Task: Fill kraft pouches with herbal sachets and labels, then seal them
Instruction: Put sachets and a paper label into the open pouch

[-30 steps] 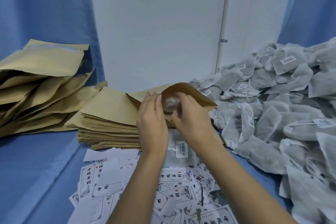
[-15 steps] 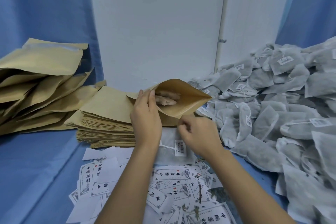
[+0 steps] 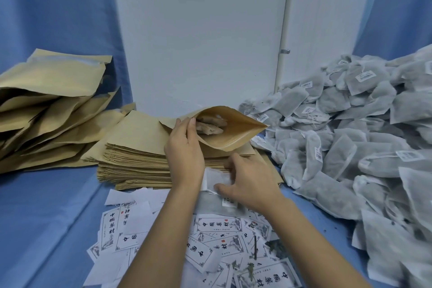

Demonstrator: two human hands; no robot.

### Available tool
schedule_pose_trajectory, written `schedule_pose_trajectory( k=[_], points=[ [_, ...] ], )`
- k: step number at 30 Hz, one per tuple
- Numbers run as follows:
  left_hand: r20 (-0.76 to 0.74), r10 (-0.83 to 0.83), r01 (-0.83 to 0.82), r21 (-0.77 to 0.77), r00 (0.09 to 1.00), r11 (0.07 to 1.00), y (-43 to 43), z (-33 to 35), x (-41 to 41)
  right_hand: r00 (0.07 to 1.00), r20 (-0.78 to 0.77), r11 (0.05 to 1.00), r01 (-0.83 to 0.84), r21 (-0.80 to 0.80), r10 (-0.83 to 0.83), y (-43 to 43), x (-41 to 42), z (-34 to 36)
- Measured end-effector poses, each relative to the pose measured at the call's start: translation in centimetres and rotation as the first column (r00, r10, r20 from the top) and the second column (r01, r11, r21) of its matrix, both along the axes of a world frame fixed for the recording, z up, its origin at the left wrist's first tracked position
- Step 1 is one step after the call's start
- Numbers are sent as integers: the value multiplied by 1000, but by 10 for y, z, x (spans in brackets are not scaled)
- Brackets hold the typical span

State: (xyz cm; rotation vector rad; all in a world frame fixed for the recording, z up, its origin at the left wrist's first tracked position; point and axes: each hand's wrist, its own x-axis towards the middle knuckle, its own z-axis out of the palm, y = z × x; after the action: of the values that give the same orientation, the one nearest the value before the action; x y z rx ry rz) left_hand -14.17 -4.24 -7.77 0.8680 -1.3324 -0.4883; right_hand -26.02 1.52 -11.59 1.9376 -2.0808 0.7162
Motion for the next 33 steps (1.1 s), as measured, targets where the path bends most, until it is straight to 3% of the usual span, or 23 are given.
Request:
schedule_pose_trajectory(
  k=[4,7,10,12,14,18,20,23,24,26,29,31,33],
  points=[
    [13,-17,17,26,1000,1000,-2,-2,0,998,49,999,33,10,-33,3,2,3],
    [9,-33,33,50,999,998,0,-3,-1,985,7,984,173,-40,-173,5,5,4],
    [2,-35,34,71,999,997,2,-4,-1,941,157,954,291,68,-299,9,6,5],
    [7,-38,38,78,999,996,3,-4,-1,874,401,961,235,145,-274,9,6,4],
    [9,-43,42,83,999,996,3,-3,-1,745,631,976,155,155,-218,7,7,4],
    [24,-37,34,88,999,995,4,-2,0,560,816,986,2,169,-141,5,2,7],
    [22,-36,34,90,999,995,4,-2,0,589,799,975,-82,208,-121,6,0,10],
    [5,-44,44,90,999,995,6,-2,-1,732,674,935,-166,315,-97,7,-2,15],
    [2,-44,44,87,999,995,8,-2,-2,733,675,929,-188,318,-83,8,-3,16],
    [-27,-21,22,56,999,998,11,1,-6,643,762,936,-217,276,-76,13,-7,20],
    [-104,26,-24,12,994,1000,19,10,-16,464,884,996,-30,86,-62,19,-30,25],
    [-135,19,-18,14,991,1000,23,15,-26,464,882,973,229,-32,-80,23,-51,26],
    [-168,11,-10,8,986,1000,27,17,-35,513,850,861,480,-167,-121,28,-72,25]
  ],
)
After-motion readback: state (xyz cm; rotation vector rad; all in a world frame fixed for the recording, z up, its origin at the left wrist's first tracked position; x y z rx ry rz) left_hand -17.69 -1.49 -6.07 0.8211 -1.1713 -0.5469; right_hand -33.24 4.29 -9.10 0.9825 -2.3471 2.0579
